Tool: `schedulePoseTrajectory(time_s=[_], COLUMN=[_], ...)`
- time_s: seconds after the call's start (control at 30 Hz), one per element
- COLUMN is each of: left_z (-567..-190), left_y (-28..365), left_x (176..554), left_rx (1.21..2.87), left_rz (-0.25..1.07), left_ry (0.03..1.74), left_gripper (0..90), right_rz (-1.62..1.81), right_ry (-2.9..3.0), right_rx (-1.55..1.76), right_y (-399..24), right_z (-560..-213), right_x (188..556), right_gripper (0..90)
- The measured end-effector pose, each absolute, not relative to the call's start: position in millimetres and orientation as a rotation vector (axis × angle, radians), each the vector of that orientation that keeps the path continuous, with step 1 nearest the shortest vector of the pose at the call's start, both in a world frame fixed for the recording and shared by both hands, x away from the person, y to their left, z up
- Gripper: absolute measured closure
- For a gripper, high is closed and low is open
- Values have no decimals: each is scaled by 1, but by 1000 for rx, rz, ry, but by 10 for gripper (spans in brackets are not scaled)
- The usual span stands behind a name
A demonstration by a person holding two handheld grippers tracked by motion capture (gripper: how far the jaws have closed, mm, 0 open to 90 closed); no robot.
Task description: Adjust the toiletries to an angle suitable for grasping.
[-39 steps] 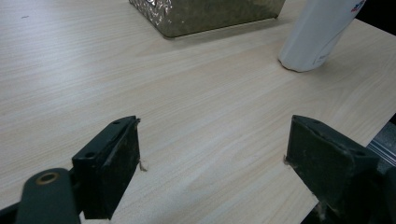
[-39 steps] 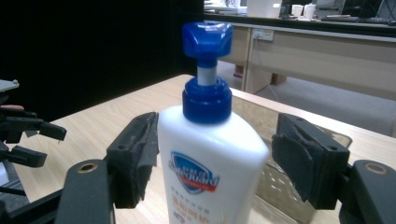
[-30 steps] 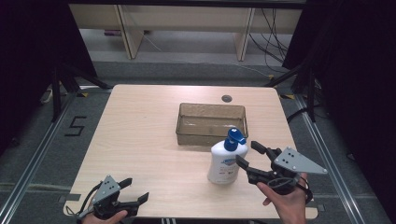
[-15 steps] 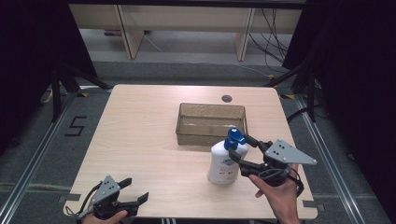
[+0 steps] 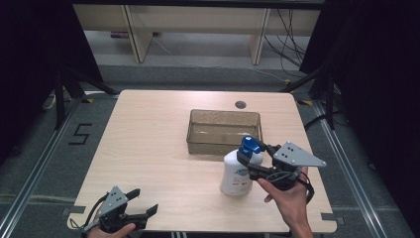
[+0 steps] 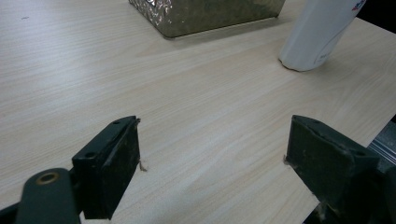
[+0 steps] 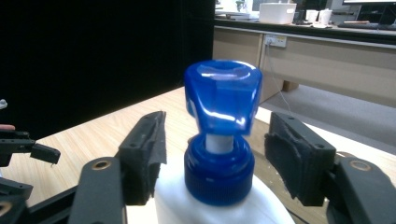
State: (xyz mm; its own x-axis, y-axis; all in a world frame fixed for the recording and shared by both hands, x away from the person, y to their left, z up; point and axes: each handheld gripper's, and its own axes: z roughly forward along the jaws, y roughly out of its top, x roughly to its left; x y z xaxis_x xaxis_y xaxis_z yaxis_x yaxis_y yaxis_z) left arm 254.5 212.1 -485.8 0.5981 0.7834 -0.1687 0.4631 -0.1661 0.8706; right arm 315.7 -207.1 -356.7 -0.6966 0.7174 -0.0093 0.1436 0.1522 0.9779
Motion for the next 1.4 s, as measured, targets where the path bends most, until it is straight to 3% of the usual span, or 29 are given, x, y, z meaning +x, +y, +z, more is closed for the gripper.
schedulePoseTrajectory(time_s=[0.83, 1.4], left_z=[-484, -483], left_y=[208, 206], left_x=[257, 256], left_rx=[1813, 1828], left_rz=[386, 382], left_ry=[1006, 1002], left_gripper=[170, 179], right_rz=[1655, 1620], right_ry=[1956, 1927], right_rx=[806, 782], right_y=[-201, -197], right_z=[-362, -360], right_x=[329, 327], right_gripper=[599, 623])
